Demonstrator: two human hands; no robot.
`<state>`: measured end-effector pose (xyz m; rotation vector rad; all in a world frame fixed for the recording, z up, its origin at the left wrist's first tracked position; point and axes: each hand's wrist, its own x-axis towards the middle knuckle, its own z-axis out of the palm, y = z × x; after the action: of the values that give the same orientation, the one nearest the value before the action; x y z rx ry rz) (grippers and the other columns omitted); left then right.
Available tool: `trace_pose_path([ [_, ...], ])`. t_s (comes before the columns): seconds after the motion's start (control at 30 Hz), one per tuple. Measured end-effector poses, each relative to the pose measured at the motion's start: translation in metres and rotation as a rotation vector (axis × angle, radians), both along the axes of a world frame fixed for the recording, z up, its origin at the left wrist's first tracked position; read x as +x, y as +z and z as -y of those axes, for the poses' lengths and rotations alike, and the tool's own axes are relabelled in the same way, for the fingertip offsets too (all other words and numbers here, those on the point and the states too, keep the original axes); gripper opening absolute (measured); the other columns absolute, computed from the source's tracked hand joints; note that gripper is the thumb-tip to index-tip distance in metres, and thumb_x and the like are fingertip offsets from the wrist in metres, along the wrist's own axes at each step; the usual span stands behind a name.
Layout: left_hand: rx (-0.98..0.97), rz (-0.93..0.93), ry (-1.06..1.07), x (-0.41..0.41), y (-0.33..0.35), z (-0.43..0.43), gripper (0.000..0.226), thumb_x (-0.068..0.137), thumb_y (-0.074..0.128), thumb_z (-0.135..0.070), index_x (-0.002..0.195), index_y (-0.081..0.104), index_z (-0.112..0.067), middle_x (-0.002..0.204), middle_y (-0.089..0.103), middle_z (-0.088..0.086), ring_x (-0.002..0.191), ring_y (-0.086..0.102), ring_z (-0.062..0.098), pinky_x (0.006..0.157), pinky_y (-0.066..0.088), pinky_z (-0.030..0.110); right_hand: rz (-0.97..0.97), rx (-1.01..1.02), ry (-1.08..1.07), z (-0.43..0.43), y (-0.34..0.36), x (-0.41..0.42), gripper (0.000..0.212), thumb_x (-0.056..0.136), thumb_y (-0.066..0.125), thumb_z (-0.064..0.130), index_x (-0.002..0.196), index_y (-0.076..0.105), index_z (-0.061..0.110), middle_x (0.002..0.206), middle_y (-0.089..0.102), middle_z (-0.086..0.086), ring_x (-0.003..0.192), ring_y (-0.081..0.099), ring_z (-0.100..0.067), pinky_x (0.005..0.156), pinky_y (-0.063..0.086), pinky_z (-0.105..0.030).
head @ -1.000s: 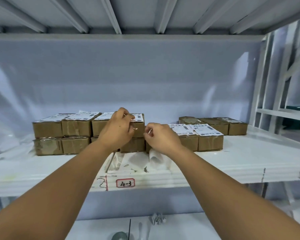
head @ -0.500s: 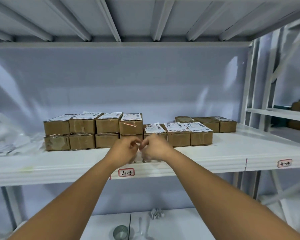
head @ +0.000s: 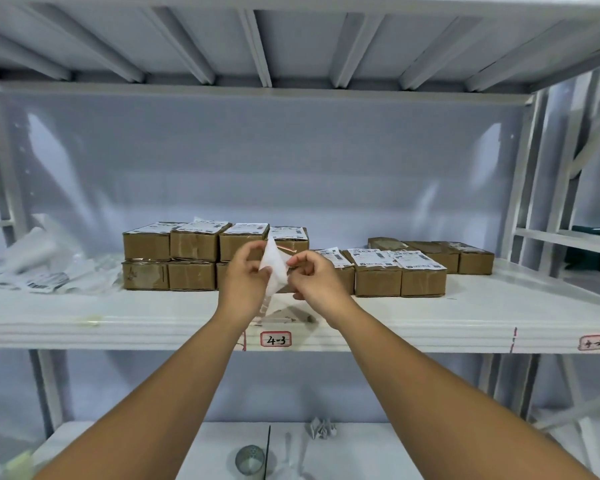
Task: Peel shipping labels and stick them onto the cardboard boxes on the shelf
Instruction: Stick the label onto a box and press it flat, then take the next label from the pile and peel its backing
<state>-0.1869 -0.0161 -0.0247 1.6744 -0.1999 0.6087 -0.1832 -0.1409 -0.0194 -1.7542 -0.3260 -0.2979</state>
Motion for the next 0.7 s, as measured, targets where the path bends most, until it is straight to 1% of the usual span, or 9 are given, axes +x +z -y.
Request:
trace_pose_path([
  [0.07,0.010,0.005,0.025,-0.001,0.000,-0.010,0.041,0.088,0.054,0.003,0.095,0.054,-0.037,0.085,0.068,0.006,0.082,0.067,0.027,0.076,0.052,0.042,0.019,-0.021,0.034,-0.010,0.000,0.001,0.021,0.089,0.056,0.002,0.083,0.053,0.022,0.077,0.056,-0.001,0.068,0.059,-0.019,0.064,0.050,-0.030],
  [0.17,0.006,0.031,0.089,-0.004,-0.002,-0.030,0.038,0.088,0.052,0.003,0.089,0.051,-0.035,0.079,0.066,0.000,0.079,0.066,0.027,0.072,0.049,0.038,0.068,-0.054,0.025,-0.039,0.000,0.007,0.023,0.088,0.062,0.007,0.078,0.057,0.028,0.075,0.061,0.000,0.071,0.061,-0.023,0.072,0.055,-0.040],
  [0.3,-0.018,0.073,0.322,-0.006,-0.008,-0.075,0.031,0.085,0.052,0.002,0.086,0.046,-0.028,0.078,0.058,-0.007,0.074,0.056,0.020,0.064,0.041,0.031,0.115,-0.101,0.071,-0.094,-0.001,0.015,0.022,0.088,0.061,0.006,0.085,0.056,0.027,0.070,0.062,0.003,0.068,0.063,-0.018,0.074,0.055,-0.041],
  [0.37,-0.030,0.037,0.454,-0.006,-0.011,-0.102,0.024,0.083,0.049,0.001,0.082,0.053,-0.022,0.080,0.058,-0.006,0.079,0.054,0.018,0.062,0.036,0.027,0.108,-0.121,0.143,-0.123,-0.003,0.019,0.023,0.089,0.057,0.004,0.085,0.055,0.026,0.070,0.062,0.001,0.063,0.062,-0.016,0.072,0.055,-0.038],
  [0.4,-0.052,0.009,0.518,-0.006,-0.014,-0.115,0.022,0.084,0.047,0.000,0.083,0.057,-0.020,0.085,0.060,-0.005,0.083,0.054,0.018,0.065,0.035,0.026,0.102,-0.132,0.180,-0.137,-0.004,0.021,0.022,0.090,0.056,0.003,0.085,0.056,0.025,0.071,0.062,0.002,0.063,0.062,-0.015,0.073,0.054,-0.038],
  [0.47,-0.107,-0.029,0.632,-0.006,-0.019,-0.143,0.022,0.086,0.046,-0.005,0.093,0.062,-0.017,0.096,0.063,-0.001,0.088,0.055,0.019,0.072,0.034,0.024,0.135,-0.217,0.237,-0.170,-0.010,0.025,0.020,0.090,0.055,0.006,0.087,0.060,0.024,0.079,0.064,0.005,0.072,0.063,-0.016,0.079,0.054,-0.038],
  [0.53,-0.095,-0.042,0.732,-0.004,-0.024,-0.172,0.026,0.090,0.043,-0.008,0.103,0.064,-0.014,0.104,0.065,0.003,0.096,0.055,0.023,0.075,0.033,0.024,0.225,-0.407,0.258,-0.199,-0.016,0.028,0.020,0.089,0.054,0.012,0.100,0.064,0.025,0.097,0.068,0.006,0.090,0.063,-0.014,0.088,0.051,-0.034],
  [0.6,-0.018,-0.074,0.769,0.002,-0.028,-0.199,0.031,0.093,0.039,-0.008,0.113,0.063,-0.011,0.115,0.064,0.007,0.108,0.054,0.027,0.083,0.035,0.027,0.275,-0.579,0.271,-0.223,-0.020,0.031,0.030,0.090,0.051,0.017,0.117,0.062,0.025,0.116,0.064,0.004,0.106,0.059,-0.015,0.095,0.047,-0.033],
  [0.7,0.128,-0.124,0.750,0.018,-0.031,-0.233,0.040,0.090,0.037,0.004,0.121,0.060,-0.004,0.126,0.059,0.015,0.117,0.052,0.029,0.093,0.035,0.025,0.340,-0.700,0.273,-0.251,-0.024,0.041,0.039,0.092,0.047,0.014,0.130,0.055,0.023,0.134,0.052,-0.002,0.122,0.050,-0.020,0.098,0.043,-0.032],
])
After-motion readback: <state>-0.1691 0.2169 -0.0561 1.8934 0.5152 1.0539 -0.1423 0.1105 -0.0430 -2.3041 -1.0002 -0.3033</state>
